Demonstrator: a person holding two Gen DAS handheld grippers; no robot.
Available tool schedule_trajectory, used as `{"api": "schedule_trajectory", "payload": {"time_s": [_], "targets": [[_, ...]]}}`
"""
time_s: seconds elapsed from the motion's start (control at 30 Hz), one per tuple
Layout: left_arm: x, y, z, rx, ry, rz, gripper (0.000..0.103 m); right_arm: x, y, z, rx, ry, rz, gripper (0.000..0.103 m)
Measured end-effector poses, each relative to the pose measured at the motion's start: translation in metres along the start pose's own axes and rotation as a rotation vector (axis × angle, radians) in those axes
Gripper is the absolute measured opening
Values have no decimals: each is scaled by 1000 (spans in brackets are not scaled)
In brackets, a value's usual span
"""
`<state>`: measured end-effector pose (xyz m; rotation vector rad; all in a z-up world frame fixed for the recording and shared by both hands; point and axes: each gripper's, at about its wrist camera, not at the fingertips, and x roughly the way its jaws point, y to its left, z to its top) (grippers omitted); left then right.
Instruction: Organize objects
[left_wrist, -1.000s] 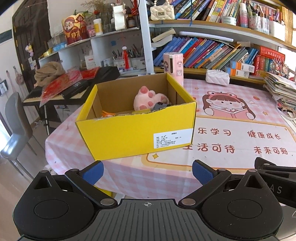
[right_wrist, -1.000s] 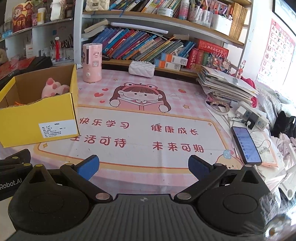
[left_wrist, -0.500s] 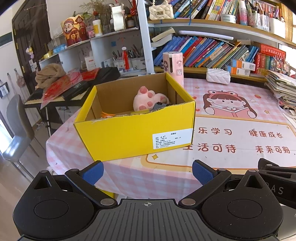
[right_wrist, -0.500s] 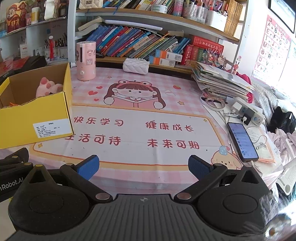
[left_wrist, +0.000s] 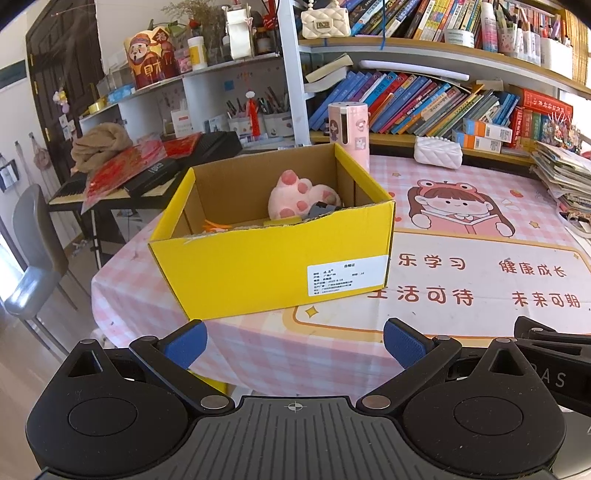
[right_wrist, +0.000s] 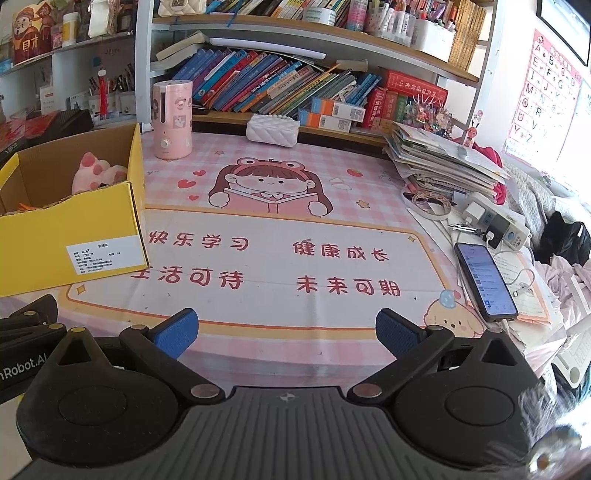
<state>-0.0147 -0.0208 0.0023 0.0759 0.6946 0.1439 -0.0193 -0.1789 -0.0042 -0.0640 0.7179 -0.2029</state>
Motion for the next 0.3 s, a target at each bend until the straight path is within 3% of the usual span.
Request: {"api": "schedule_trajectory", "payload": {"time_s": [0.3], "targets": [[2,1,0,2,4,-1,102,4,5,-1,1,11,4,103]]}}
